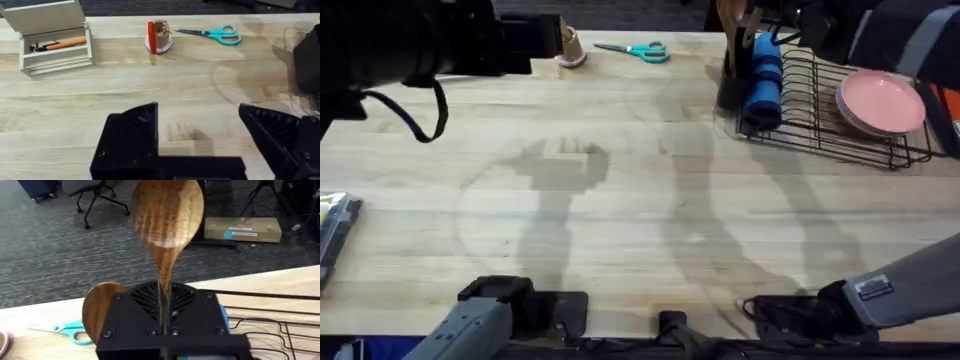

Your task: Pick up the spoon on the table one by one and put them onto the rack

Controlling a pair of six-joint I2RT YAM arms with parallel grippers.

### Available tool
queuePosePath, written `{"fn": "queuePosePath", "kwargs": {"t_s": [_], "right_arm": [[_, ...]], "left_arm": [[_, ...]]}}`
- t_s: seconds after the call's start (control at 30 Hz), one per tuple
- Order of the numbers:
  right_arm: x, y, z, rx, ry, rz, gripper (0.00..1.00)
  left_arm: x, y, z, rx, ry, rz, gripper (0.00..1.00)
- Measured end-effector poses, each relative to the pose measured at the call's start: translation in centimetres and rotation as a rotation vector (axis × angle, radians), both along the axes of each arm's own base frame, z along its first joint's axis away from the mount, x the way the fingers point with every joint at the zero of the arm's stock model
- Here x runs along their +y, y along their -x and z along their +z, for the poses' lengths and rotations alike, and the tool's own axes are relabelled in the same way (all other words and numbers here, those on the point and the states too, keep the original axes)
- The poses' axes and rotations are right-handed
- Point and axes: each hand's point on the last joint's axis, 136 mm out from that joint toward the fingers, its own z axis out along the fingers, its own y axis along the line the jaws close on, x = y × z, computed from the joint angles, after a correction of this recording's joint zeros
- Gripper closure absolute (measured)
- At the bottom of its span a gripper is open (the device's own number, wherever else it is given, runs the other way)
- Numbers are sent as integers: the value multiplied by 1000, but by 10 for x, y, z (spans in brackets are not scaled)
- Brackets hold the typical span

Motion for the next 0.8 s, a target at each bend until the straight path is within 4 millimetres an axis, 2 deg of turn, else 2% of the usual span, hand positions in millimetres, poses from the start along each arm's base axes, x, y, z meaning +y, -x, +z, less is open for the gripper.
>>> {"fn": "queuePosePath", "kwargs": {"t_s": [0.17, 0.33, 0.63, 0.8], "right_arm": [[0, -1, -8, 18, 3, 0, 965], [1, -2, -33, 86, 14, 2, 965], [0, 10, -63, 209, 34, 4, 965], [1, 13, -69, 238, 40, 8, 965]], "left_arm": [[0, -1, -1, 3, 0, 0, 7], [0, -1, -1, 2, 0, 0, 7], [0, -1, -1, 3, 0, 0, 7], [0, -1, -1, 3, 0, 0, 8]]}}
